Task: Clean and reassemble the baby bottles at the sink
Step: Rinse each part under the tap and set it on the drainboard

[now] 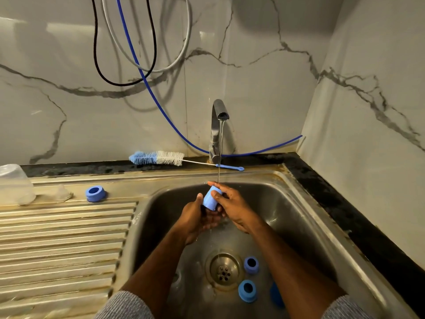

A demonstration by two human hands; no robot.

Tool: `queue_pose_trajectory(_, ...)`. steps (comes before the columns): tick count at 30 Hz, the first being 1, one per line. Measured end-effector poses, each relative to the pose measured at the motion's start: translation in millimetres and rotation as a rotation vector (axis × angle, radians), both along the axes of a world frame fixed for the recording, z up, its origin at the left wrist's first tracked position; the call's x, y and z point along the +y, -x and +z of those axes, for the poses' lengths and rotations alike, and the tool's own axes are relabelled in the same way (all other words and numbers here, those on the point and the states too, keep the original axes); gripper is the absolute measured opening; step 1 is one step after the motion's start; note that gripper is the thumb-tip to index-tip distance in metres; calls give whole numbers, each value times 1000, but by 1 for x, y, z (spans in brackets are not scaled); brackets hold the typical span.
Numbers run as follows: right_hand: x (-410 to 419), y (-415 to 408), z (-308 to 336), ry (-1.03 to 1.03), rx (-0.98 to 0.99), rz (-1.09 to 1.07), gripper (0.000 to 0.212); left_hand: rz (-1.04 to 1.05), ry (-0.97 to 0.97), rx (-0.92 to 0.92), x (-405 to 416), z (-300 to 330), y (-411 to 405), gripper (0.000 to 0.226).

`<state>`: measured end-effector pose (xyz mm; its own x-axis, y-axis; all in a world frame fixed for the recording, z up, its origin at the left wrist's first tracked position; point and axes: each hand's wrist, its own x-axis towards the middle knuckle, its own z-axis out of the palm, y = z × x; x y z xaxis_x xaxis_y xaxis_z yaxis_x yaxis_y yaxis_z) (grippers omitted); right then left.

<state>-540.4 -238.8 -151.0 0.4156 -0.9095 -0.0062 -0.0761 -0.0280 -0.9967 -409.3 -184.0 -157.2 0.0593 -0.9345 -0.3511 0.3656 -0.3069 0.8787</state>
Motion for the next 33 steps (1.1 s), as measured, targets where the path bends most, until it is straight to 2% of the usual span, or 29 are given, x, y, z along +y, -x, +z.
queue_pose_trajectory(3, -1, -4, -3, 14, 65, -90, 35, 32, 182, -176, -2, -6, -3, 29)
queue_pose_trajectory(6, -2, -3, -2, -26, 32, -115, 34, 36, 263, -225, -2, -8, -6, 32)
queue_pose_trajectory(9, -1, 0, 5, -30, -13, -58, 29, 51, 202, -88, -2, -1, 0, 29)
queue_pose_trajectory(12, 2, 4, 3, -32, -96, 42, 30, 18, 74, 102, 1, 6, 5, 47)
queue_pose_trajectory(14, 3, 5, 1, -25, -102, 110, 32, -1, 16, 165, 3, 9, 3, 54)
queue_pose_trajectory(18, 1, 0, 1, -43, -86, 49, 28, 10, 16, 151, 2, 8, 2, 55)
queue_pose_trajectory(23, -4, 1, -1, -64, -18, -154, 20, 49, 202, -108, 2, -3, 0, 32)
queue_pose_trajectory(28, -9, 4, 2, -126, -65, -115, 36, 51, 195, -109, 1, 0, 0, 30)
queue_pose_trajectory(30, -8, 5, 2, -112, -68, -105, 37, 9, 146, -84, 2, 2, 3, 41)
queue_pose_trajectory(33, -7, 9, -2, -61, -12, -82, 50, -46, 102, -66, 4, 4, 4, 60)
